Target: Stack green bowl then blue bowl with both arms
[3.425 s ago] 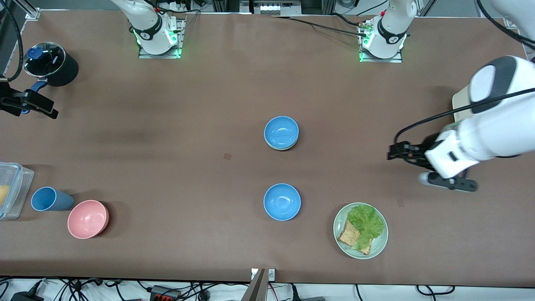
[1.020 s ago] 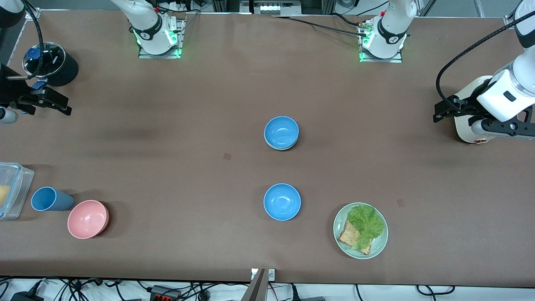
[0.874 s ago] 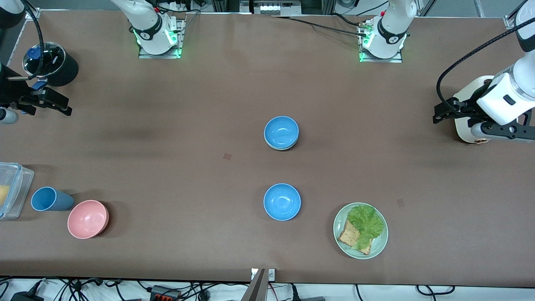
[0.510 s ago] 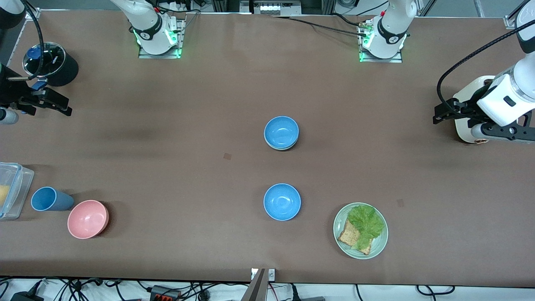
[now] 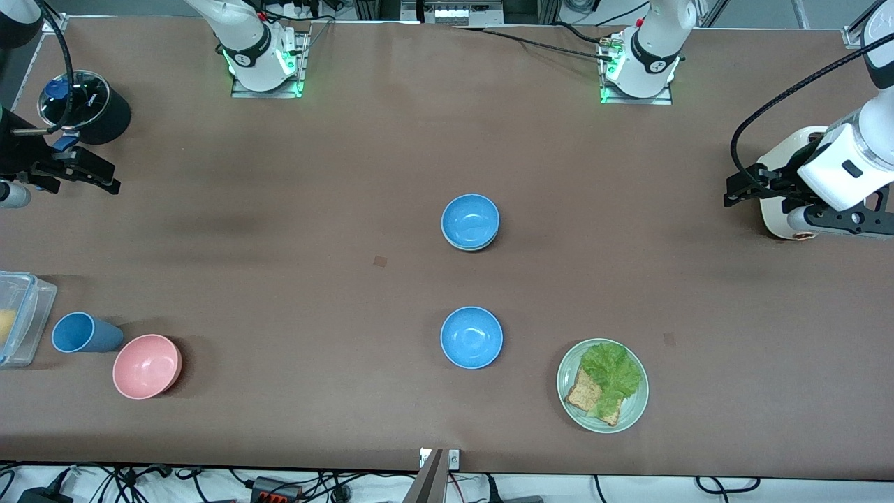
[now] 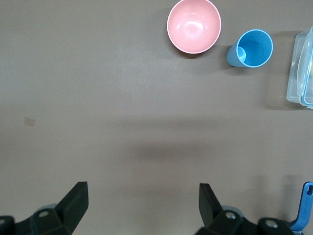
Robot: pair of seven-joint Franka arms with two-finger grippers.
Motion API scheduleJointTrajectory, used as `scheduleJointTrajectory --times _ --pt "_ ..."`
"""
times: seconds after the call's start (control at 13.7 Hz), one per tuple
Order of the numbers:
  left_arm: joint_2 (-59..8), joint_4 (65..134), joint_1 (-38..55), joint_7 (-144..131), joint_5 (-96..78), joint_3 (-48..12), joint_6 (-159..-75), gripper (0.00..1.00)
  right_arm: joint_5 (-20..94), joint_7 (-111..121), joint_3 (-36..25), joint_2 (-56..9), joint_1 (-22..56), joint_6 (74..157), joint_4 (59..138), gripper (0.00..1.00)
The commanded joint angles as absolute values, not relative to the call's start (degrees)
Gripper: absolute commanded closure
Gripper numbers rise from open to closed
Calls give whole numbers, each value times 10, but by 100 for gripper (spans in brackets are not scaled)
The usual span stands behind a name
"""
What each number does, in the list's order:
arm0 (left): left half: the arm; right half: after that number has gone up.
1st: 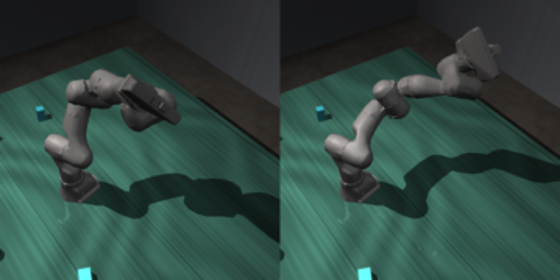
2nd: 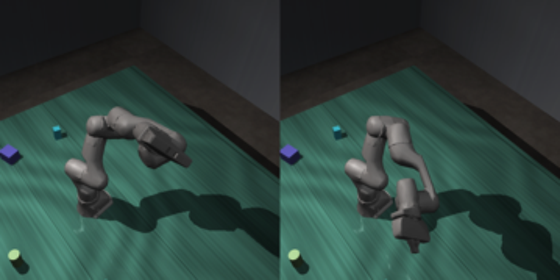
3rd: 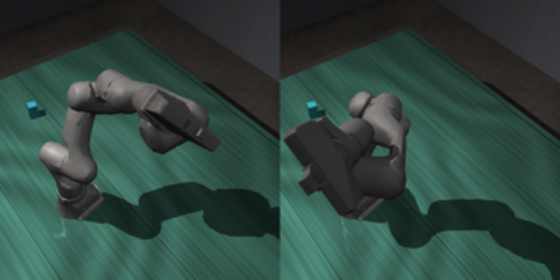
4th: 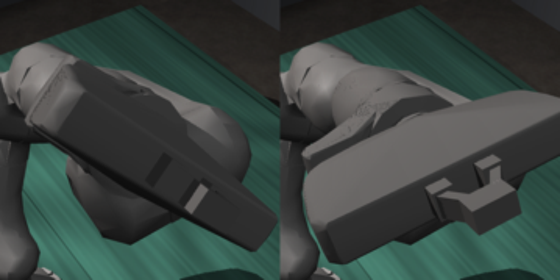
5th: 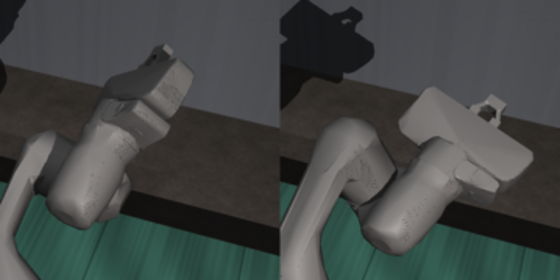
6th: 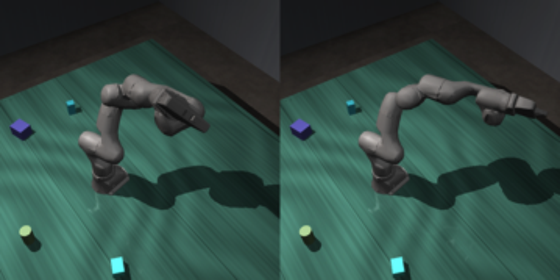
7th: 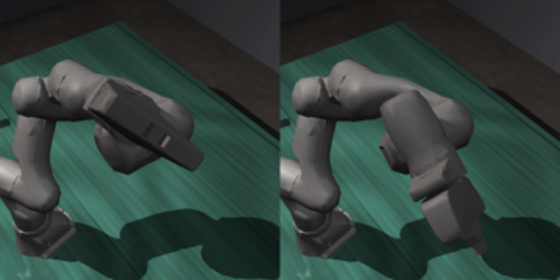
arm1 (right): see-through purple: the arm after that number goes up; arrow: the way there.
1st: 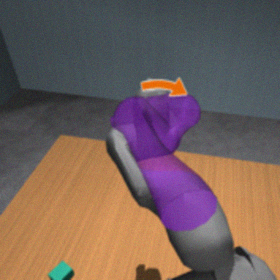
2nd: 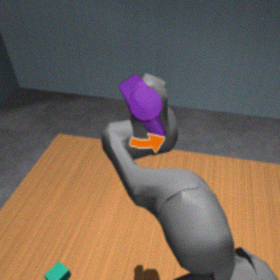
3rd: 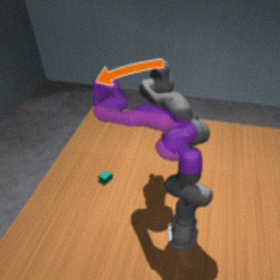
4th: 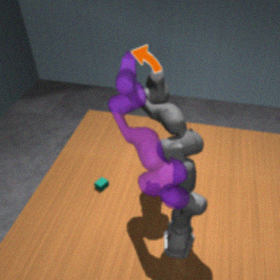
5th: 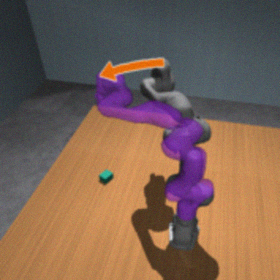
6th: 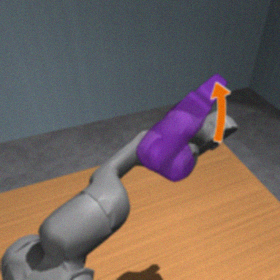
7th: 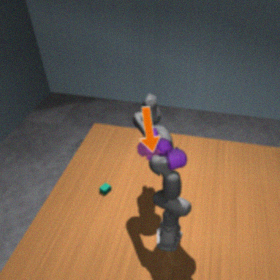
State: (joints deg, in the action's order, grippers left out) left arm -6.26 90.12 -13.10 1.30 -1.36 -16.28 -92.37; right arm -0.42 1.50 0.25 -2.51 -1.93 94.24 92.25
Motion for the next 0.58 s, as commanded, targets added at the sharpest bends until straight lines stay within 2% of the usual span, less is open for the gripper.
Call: scheduleJointTrajectory --times 0.0,0.51 --pt "-70 883 -131 9 -23 -163 -911 0 -11 23 5 -22 -23 946 924 0" --pt "-71 883 -131 9 -23 -163 -911 0 -12 23 9 -22 -19 946 924 0"
